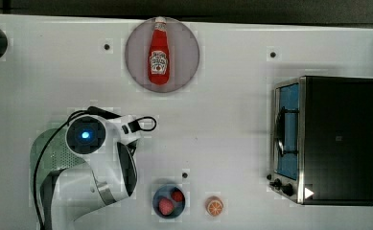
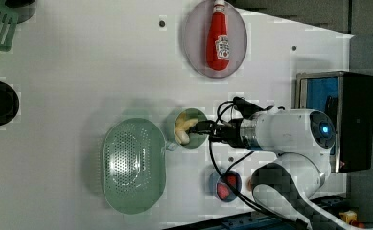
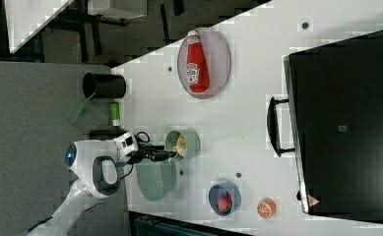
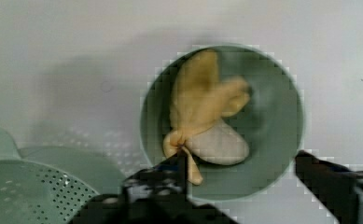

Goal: Pick Banana and place it in mug.

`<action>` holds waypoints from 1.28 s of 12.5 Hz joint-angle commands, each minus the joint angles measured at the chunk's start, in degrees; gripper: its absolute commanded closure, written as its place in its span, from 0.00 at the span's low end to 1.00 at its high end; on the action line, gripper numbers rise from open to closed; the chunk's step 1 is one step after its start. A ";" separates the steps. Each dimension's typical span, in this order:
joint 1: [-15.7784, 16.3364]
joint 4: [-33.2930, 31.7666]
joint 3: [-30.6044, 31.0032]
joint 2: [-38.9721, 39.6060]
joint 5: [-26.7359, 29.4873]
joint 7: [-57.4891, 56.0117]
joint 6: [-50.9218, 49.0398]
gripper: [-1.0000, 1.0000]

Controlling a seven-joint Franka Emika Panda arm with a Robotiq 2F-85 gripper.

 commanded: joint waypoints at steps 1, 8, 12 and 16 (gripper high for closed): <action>0.46 1.58 1.06 -4.04 -0.77 2.92 2.07 0.00; -1.40 9.46 -9.26 -18.85 -0.76 2.77 -19.94 0.00; -2.32 19.72 -19.86 -22.85 -2.49 2.49 -32.54 0.00; -2.47 25.66 -26.46 -24.54 -4.41 2.17 -45.09 0.00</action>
